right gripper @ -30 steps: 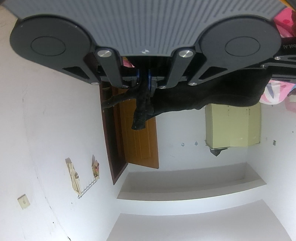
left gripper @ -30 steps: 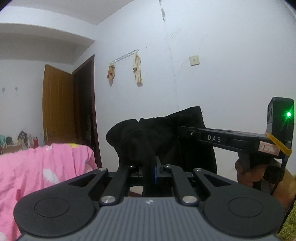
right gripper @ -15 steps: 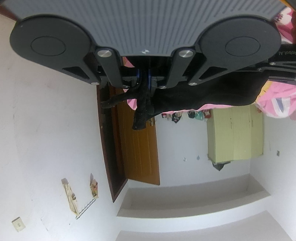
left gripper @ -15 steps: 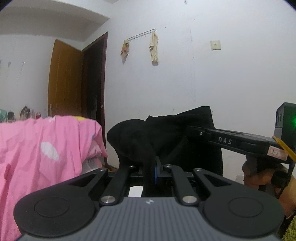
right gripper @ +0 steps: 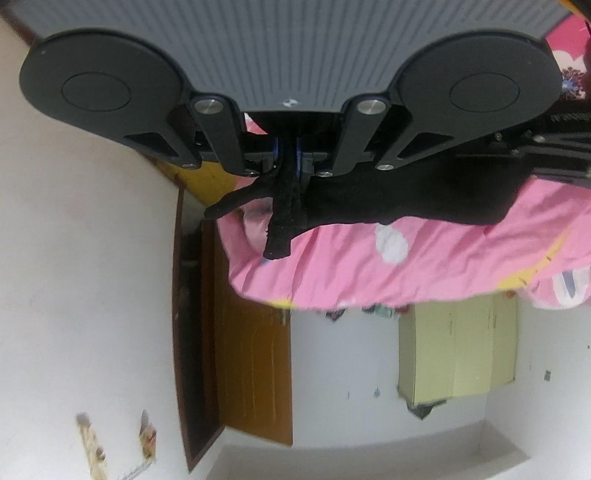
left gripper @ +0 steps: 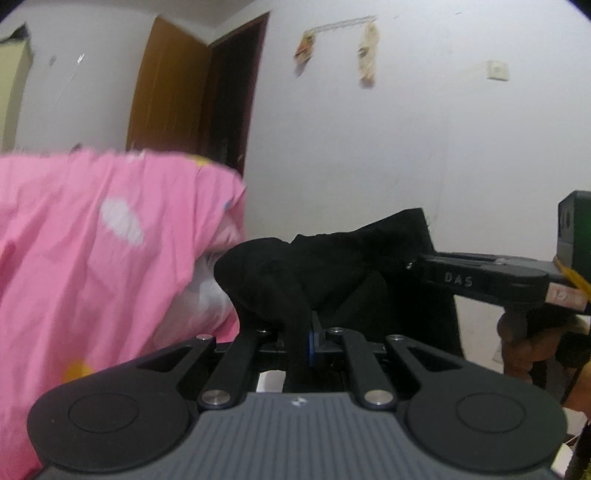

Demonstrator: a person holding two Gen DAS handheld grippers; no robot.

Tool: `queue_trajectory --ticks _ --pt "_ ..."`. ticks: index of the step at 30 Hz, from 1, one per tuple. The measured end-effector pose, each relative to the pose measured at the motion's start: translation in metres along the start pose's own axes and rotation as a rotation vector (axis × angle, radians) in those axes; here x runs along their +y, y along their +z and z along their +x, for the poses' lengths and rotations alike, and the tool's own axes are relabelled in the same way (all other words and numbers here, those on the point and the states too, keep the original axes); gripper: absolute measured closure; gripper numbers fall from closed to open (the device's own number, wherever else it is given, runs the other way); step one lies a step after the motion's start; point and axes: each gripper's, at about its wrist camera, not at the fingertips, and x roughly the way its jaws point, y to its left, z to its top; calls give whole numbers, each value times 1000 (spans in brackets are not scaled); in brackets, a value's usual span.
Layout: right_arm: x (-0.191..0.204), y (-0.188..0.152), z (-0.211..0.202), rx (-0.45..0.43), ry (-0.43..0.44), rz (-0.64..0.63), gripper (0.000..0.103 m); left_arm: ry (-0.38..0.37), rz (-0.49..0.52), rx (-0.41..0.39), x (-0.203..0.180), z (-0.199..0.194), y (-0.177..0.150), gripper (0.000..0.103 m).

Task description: Fold clothes

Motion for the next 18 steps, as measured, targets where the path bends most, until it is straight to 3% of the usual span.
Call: queue_trajectory --ticks 6,10,11,12,13,14,16,18 --pt "4 -9 44 120 24 -29 97 2 -71 67 31 27 -22 94" --pt "-6 -19 75 239 23 6 94 1 -110 71 46 42 -36 77" --pt "-9 -20 83 274 9 32 87 3 -132 72 51 47 -39 66" --pt "-13 -21 87 294 -11 57 68 7 -169 76 58 50 -43 61" --pt "-18 -22 90 305 -32 87 56 21 -214 71 66 51 -45 48" --pt "-24 -22 91 308 -55 126 40 36 -260 65 74 51 -47 42" --pt "-37 -19 81 262 -79 204 37 52 -340 52 89 50 -51 42" --pt "-49 -15 67 200 -98 274 25 57 -387 36 101 46 -52 42"
